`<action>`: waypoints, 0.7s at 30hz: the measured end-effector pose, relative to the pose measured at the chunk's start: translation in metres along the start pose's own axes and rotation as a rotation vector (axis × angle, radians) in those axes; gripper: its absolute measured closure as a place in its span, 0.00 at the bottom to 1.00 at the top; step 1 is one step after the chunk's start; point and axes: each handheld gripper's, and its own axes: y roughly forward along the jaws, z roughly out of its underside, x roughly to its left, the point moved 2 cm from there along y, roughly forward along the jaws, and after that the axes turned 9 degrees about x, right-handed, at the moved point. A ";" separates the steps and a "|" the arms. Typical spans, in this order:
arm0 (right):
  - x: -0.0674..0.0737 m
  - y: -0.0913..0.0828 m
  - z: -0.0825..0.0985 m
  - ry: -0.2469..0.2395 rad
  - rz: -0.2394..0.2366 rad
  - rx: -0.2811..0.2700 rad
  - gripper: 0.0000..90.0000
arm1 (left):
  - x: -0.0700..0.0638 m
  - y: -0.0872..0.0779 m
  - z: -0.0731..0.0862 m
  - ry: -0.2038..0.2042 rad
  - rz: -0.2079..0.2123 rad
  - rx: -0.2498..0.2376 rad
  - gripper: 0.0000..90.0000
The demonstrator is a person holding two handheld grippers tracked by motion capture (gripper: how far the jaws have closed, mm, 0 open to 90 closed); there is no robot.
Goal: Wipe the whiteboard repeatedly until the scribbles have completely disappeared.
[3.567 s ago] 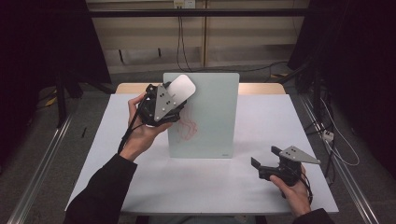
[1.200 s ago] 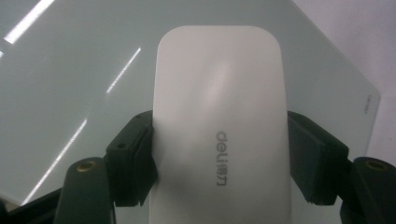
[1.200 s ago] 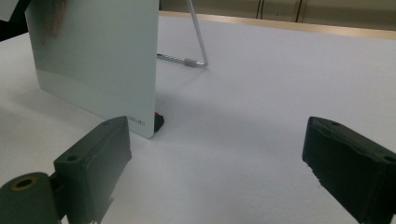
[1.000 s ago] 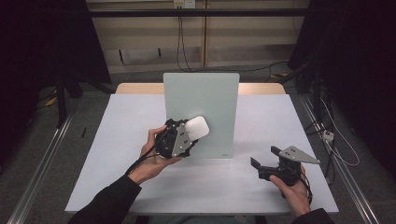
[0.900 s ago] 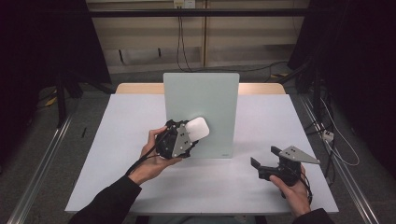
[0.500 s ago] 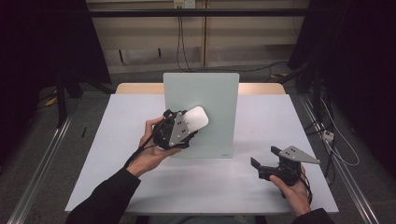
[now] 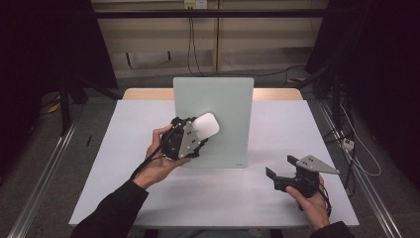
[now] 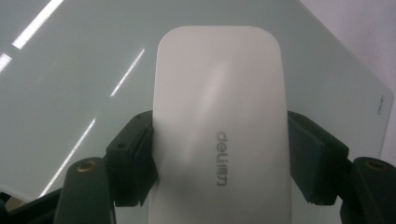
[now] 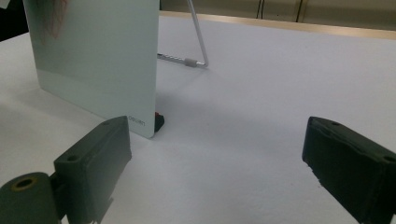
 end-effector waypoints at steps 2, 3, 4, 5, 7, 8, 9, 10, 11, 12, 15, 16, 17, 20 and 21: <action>0.000 0.000 0.000 0.001 -0.001 -0.001 0.09 | -0.004 0.001 0.004 -0.003 0.019 0.002 0.35; 0.000 0.000 0.000 0.001 0.000 -0.001 0.09 | -0.006 0.001 0.006 0.000 0.027 0.004 0.35; 0.000 0.000 0.000 0.003 0.000 -0.001 0.09 | -0.008 0.001 0.009 -0.002 0.038 0.011 0.35; 0.000 0.000 0.000 0.004 0.000 0.000 0.09 | -0.009 0.002 0.010 -0.004 0.056 0.013 0.35; 0.000 0.000 0.000 0.003 0.000 -0.001 0.09 | -0.013 0.002 0.013 0.005 0.059 0.021 0.35; 0.000 0.000 0.000 0.001 -0.001 -0.001 0.09 | -0.016 0.003 0.013 0.009 0.065 0.024 0.35; 0.000 0.000 0.000 0.001 -0.002 -0.001 0.09 | -0.018 0.004 0.015 0.013 0.070 0.027 0.35; 0.000 0.000 0.000 0.001 -0.002 -0.002 0.09 | -0.022 0.005 0.016 0.018 0.076 0.031 0.35; 0.000 0.000 0.000 0.002 -0.001 -0.001 0.09 | -0.024 0.006 0.017 0.024 0.081 0.035 0.35; 0.000 0.000 0.000 0.002 0.000 -0.002 0.09 | -0.027 0.007 0.018 0.024 0.090 0.038 0.35; 0.000 0.000 0.000 0.001 -0.001 0.000 0.09 | -0.033 0.009 0.021 0.036 0.106 0.050 0.35; 0.000 0.000 0.000 0.001 -0.003 0.000 0.09 | -0.034 0.009 0.021 0.032 0.115 0.049 0.35; 0.000 0.000 0.000 0.001 -0.002 0.000 0.09 | -0.034 0.009 0.021 0.035 0.118 0.050 0.35; 0.000 0.000 0.000 0.001 -0.001 0.000 0.09 | -0.032 0.009 0.021 0.026 0.126 0.051 0.35; 0.000 0.000 0.000 0.002 -0.002 0.000 0.09 | -0.031 0.008 0.020 0.027 0.121 0.050 0.35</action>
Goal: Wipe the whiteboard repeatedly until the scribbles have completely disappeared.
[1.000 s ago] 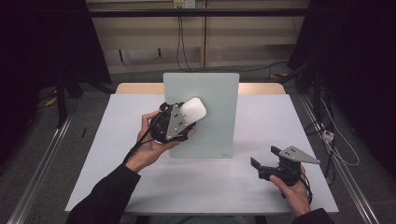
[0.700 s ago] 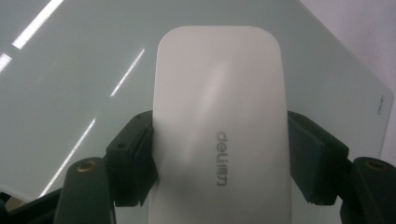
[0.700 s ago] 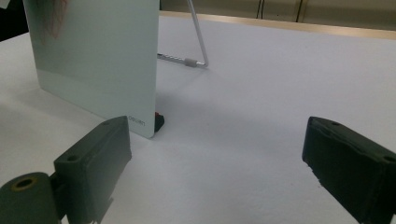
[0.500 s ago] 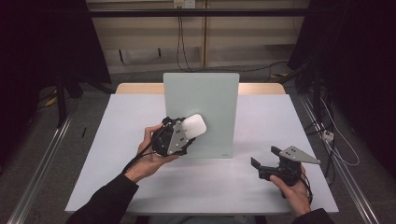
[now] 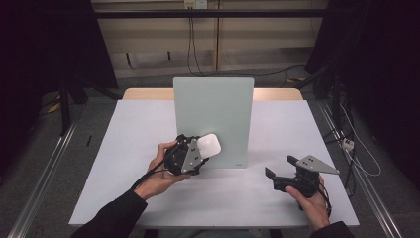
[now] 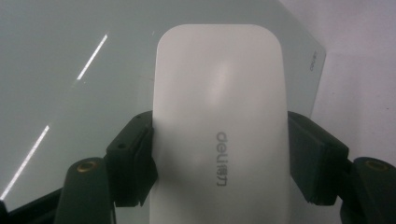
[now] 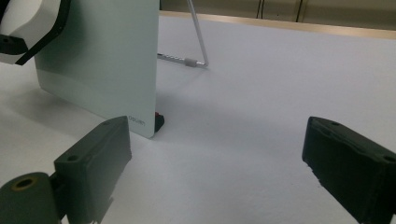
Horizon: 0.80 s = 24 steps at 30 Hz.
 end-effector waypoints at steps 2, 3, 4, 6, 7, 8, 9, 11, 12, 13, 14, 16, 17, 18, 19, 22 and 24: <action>0.000 0.000 0.000 0.000 0.001 0.000 0.09 | 0.003 -0.001 -0.001 -0.006 -0.004 -0.007 0.35; 0.000 0.000 0.000 0.000 0.001 0.000 0.09 | 0.007 -0.003 -0.003 -0.005 -0.010 -0.011 0.35; 0.000 0.000 0.000 0.000 0.000 -0.001 0.09 | 0.010 -0.004 -0.003 -0.006 -0.013 -0.010 0.35; 0.000 0.000 0.000 0.000 0.001 0.000 0.09 | 0.016 -0.007 -0.007 -0.005 -0.034 -0.014 0.35; 0.000 0.000 0.000 0.000 0.001 -0.001 0.09 | 0.019 -0.009 -0.009 -0.011 -0.039 -0.017 0.35; 0.000 0.000 0.000 0.000 0.001 0.000 0.09 | 0.023 -0.011 -0.011 -0.016 -0.046 -0.021 0.35; 0.000 0.000 0.000 -0.001 0.001 0.000 0.09 | 0.026 -0.012 -0.013 -0.020 -0.053 -0.026 0.35; 0.000 0.000 0.000 0.000 0.000 0.000 0.09 | 0.033 -0.014 -0.016 -0.032 -0.068 -0.042 0.35; 0.000 0.000 0.000 -0.001 0.001 0.000 0.09 | 0.036 -0.015 -0.017 -0.039 -0.070 -0.049 0.35; 0.000 0.000 0.000 0.000 0.001 0.000 0.09 | 0.038 -0.016 -0.018 -0.045 -0.079 -0.052 0.35; 0.000 0.000 0.000 0.000 0.002 0.000 0.09 | 0.040 -0.017 -0.019 -0.043 -0.084 -0.056 0.35; 0.000 0.000 0.000 0.000 -0.001 0.000 0.09 | 0.038 -0.016 -0.018 -0.038 -0.093 -0.055 0.35; 0.000 0.000 0.000 -0.001 -0.001 0.000 0.09 | 0.036 -0.015 -0.018 -0.029 -0.099 -0.052 0.35; 0.000 0.000 0.000 -0.002 -0.001 0.000 0.09 | 0.033 -0.014 -0.017 -0.019 -0.098 -0.045 0.35; 0.000 0.000 0.000 -0.002 -0.001 0.000 0.09 | 0.028 -0.012 -0.016 -0.001 -0.094 -0.037 0.35; 0.000 0.000 0.000 -0.001 0.000 0.000 0.09 | 0.016 -0.006 -0.012 0.020 -0.068 -0.024 0.35; 0.000 0.000 0.000 0.000 0.000 0.000 0.09 | 0.007 -0.002 -0.008 0.027 -0.048 -0.022 0.35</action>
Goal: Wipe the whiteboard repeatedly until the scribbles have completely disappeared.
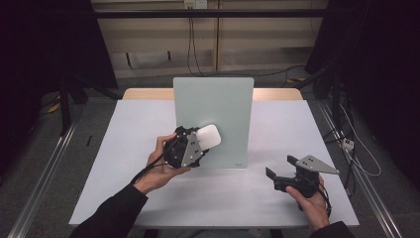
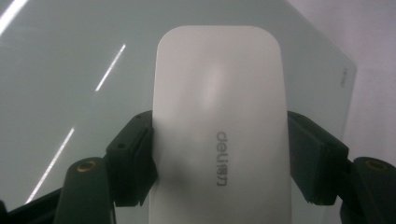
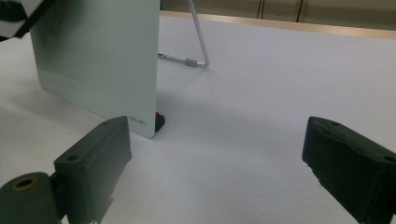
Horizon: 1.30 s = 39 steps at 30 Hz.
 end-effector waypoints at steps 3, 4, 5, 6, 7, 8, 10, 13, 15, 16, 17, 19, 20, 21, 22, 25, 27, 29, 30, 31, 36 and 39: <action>0.000 0.000 0.000 0.000 0.001 0.000 0.09 | -0.013 0.005 0.006 0.021 0.039 0.020 0.35; 0.000 0.000 0.000 -0.001 0.000 0.000 0.09 | -0.017 0.006 0.008 0.026 0.049 0.027 0.35; 0.000 0.000 0.000 0.000 -0.001 0.001 0.09 | -0.019 0.007 0.010 0.029 0.055 0.030 0.35; 0.000 0.000 0.000 0.000 0.000 0.000 0.09 | -0.022 0.008 0.011 0.028 0.069 0.037 0.35; 0.000 0.000 0.000 -0.001 0.000 0.000 0.09 | -0.024 0.009 0.013 0.031 0.081 0.040 0.35; 0.000 0.000 0.000 0.000 0.000 0.001 0.09 | -0.027 0.010 0.014 0.036 0.088 0.042 0.35; 0.000 0.000 0.000 0.000 0.001 -0.001 0.09 | -0.035 0.013 0.018 0.051 0.103 0.059 0.35; 0.000 0.000 0.000 0.000 0.000 0.000 0.09 | -0.043 0.016 0.022 0.063 0.118 0.067 0.35; 0.000 0.000 0.000 -0.002 0.000 0.000 0.09 | -0.041 0.015 0.022 0.061 0.122 0.069 0.35; 0.000 0.000 0.000 -0.002 -0.001 0.000 0.09 | -0.040 0.015 0.022 0.055 0.128 0.067 0.35; 0.000 0.000 0.000 -0.001 0.000 -0.001 0.09 | -0.038 0.013 0.022 0.037 0.124 0.066 0.35; 0.000 0.000 0.000 0.000 0.001 0.000 0.09 | -0.032 0.010 0.022 0.027 0.115 0.057 0.35; 0.000 0.000 0.000 0.000 0.002 -0.001 0.09 | -0.028 0.008 0.022 0.023 0.107 0.054 0.35; 0.000 0.000 0.000 -0.001 0.000 0.000 0.09 | -0.024 0.006 0.021 0.005 0.097 0.046 0.35; 0.000 0.000 0.000 0.000 -0.001 0.000 0.09 | -0.018 0.004 0.020 0.006 0.086 0.044 0.35; 0.000 0.001 0.000 -0.001 0.001 0.001 0.09 | -0.002 -0.003 0.016 -0.029 0.057 0.019 0.35; 0.000 0.001 0.000 -0.002 0.000 0.001 0.09 | 0.006 -0.007 0.013 -0.054 0.039 0.002 0.35; 0.000 0.001 0.000 -0.002 -0.001 0.001 0.09 | 0.012 -0.009 0.012 -0.062 0.030 -0.008 0.35; 0.000 0.001 0.000 -0.002 0.001 0.000 0.09 | 0.014 -0.010 0.012 -0.079 0.027 -0.014 0.35; 0.000 0.001 0.000 -0.001 0.000 0.000 0.09 | 0.017 -0.012 0.011 -0.090 0.029 -0.020 0.35; 0.000 0.001 0.000 -0.002 0.000 0.001 0.09 | 0.022 -0.014 0.011 -0.093 0.019 -0.022 0.35; 0.000 0.001 0.000 -0.002 -0.002 0.001 0.09 | 0.013 -0.009 0.012 -0.058 0.033 -0.003 0.35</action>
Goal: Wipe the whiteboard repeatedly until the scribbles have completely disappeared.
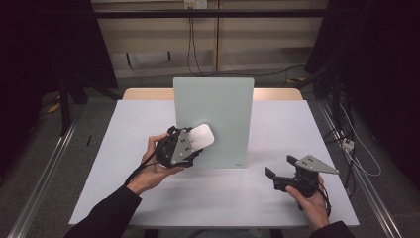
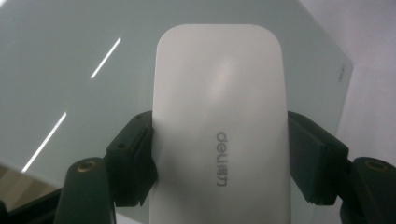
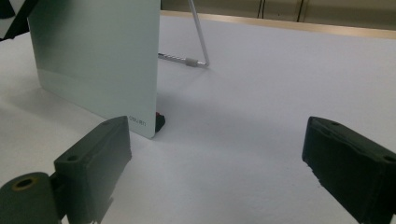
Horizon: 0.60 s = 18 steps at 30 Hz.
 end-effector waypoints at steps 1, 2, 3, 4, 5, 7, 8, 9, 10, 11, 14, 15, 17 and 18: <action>0.000 0.000 0.000 0.000 0.002 0.000 0.09 | -0.004 0.002 0.001 0.007 0.003 0.006 0.35; 0.000 0.000 0.000 0.001 0.001 -0.001 0.09 | -0.008 0.004 0.002 0.018 0.011 0.016 0.35; 0.000 0.000 0.000 0.001 0.001 -0.002 0.09 | -0.011 0.006 0.003 0.024 0.019 0.020 0.35; 0.000 0.000 0.000 0.001 0.001 -0.002 0.09 | -0.015 0.007 0.004 0.024 0.022 0.023 0.35; 0.000 0.000 0.000 0.000 0.002 0.000 0.09 | -0.017 0.008 0.004 0.025 0.028 0.023 0.35; 0.000 0.000 0.000 -0.001 0.001 0.000 0.09 | -0.022 0.012 0.003 0.037 0.047 0.034 0.35; 0.000 0.000 0.000 0.000 0.001 0.000 0.09 | -0.025 0.014 0.003 0.047 0.056 0.039 0.35; 0.000 0.000 0.000 0.002 0.002 0.001 0.09 | -0.028 0.016 0.003 0.047 0.070 0.039 0.35; 0.000 0.000 0.000 0.002 0.003 0.000 0.09 | -0.031 0.018 0.003 0.053 0.078 0.038 0.35; 0.000 0.000 0.000 0.001 0.002 -0.001 0.09 | -0.034 0.020 0.003 0.058 0.087 0.048 0.35; 0.000 0.000 0.000 0.001 0.002 0.000 0.09 | -0.043 0.026 0.002 0.082 0.108 0.065 0.35; 0.000 0.000 0.000 0.001 0.002 0.000 0.09 | -0.046 0.027 0.002 0.087 0.114 0.069 0.35; 0.000 0.000 0.000 0.001 0.001 -0.001 0.09 | -0.050 0.030 0.002 0.087 0.117 0.070 0.35; 0.000 0.000 0.000 0.001 0.001 -0.001 0.09 | -0.051 0.030 0.002 0.093 0.114 0.075 0.35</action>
